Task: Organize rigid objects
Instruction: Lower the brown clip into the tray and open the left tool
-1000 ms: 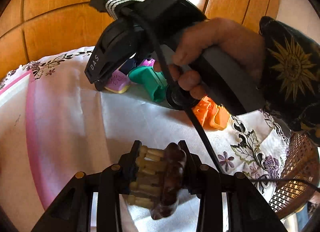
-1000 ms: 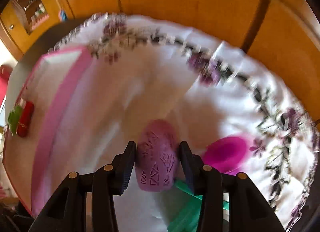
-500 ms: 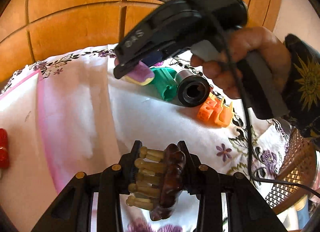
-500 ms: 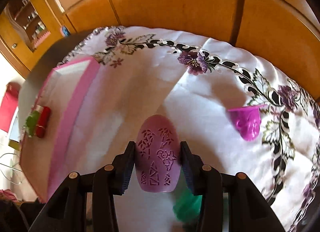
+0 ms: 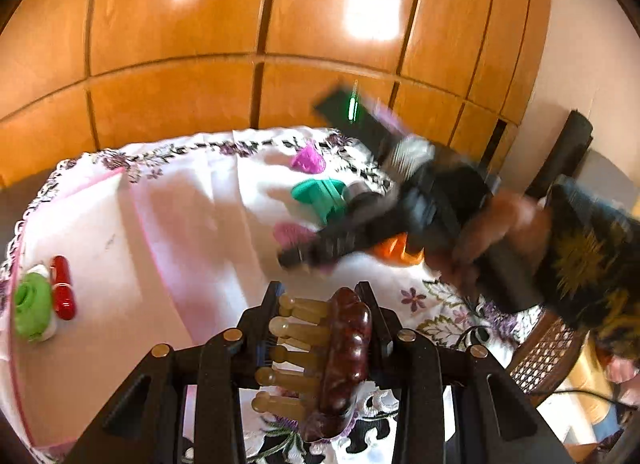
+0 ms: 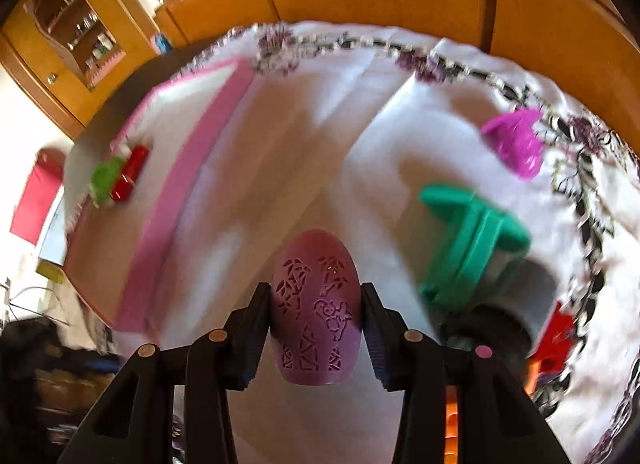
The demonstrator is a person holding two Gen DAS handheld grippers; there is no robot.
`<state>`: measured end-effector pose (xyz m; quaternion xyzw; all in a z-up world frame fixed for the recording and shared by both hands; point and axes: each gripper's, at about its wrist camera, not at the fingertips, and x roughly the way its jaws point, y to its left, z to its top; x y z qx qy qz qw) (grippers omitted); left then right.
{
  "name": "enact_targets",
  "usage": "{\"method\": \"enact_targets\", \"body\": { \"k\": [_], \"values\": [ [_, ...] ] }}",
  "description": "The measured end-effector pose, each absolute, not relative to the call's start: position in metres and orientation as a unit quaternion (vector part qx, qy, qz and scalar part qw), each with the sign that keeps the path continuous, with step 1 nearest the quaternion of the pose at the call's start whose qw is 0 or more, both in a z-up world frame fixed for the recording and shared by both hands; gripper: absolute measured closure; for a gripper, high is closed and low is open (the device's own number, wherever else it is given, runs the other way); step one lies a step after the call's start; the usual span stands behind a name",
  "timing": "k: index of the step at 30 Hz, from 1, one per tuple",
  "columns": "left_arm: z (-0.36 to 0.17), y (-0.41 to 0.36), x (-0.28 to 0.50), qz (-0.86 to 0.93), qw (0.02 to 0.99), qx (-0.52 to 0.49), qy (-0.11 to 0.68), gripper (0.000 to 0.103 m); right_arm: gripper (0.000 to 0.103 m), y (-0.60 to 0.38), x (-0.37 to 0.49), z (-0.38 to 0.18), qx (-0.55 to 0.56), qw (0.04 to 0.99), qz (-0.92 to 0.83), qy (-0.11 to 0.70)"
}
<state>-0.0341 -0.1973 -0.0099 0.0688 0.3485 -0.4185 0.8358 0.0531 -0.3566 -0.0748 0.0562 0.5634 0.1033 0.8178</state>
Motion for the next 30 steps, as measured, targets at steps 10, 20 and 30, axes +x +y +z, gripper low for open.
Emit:
{"method": "enact_targets", "body": {
  "k": [10, 20, 30],
  "values": [
    [0.023, -0.135, 0.006, -0.346, 0.873, -0.019, 0.344, 0.067, 0.059, -0.354, 0.051, -0.076, 0.056, 0.829, 0.093, 0.549],
    [0.013, -0.090, 0.091, -0.259, 0.881, -0.084, 0.387, 0.067, 0.059, -0.350, 0.049, -0.077, 0.031, 0.833, 0.091, 0.544],
    [-0.020, -0.114, 0.166, -0.224, 0.873, -0.084, 0.425, 0.066, 0.059, -0.347, 0.048, -0.077, 0.020, 0.836, 0.091, 0.540]
  ]
}}
